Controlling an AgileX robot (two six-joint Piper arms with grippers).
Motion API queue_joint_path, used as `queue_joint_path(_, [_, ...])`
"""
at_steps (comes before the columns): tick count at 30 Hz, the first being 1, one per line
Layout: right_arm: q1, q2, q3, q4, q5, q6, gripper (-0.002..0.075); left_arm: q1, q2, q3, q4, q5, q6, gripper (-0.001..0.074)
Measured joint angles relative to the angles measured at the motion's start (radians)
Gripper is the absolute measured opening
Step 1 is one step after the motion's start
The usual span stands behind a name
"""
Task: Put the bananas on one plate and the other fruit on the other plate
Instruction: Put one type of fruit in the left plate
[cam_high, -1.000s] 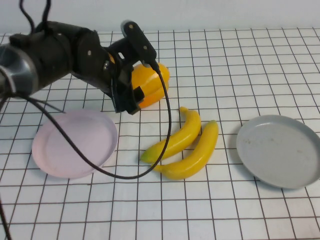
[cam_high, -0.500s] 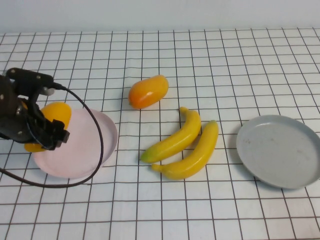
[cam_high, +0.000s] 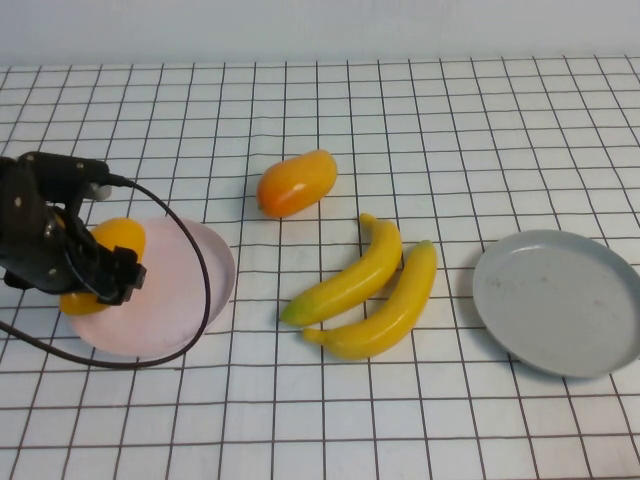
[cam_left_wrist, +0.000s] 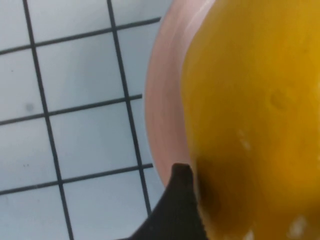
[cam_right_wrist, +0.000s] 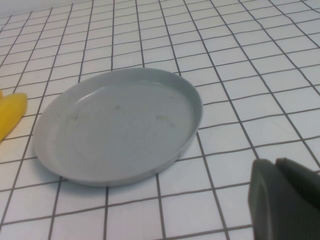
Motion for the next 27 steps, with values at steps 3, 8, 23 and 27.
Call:
queue_joint_path(3, [0.000,0.000,0.000,0.000,0.000,0.000,-0.0016,0.000,0.000,0.000,-0.002,-0.007,0.031,0.0638])
queue_joint_path(8, [0.000,0.000,0.000,0.000,0.000,0.000,-0.0016,0.000,0.000,0.000,-0.050,0.018,0.118,0.0668])
queue_joint_path(23, [0.000,0.000,0.000,0.000,0.000,0.000,-0.0016,-0.074,0.016,-0.325,-0.359,0.183,0.656,0.0668])
queue_joint_path(27, [0.000,0.000,0.000,0.000,0.000,0.000,-0.0016,-0.164,0.085,-0.412,-0.361,0.145,0.792,0.0668])
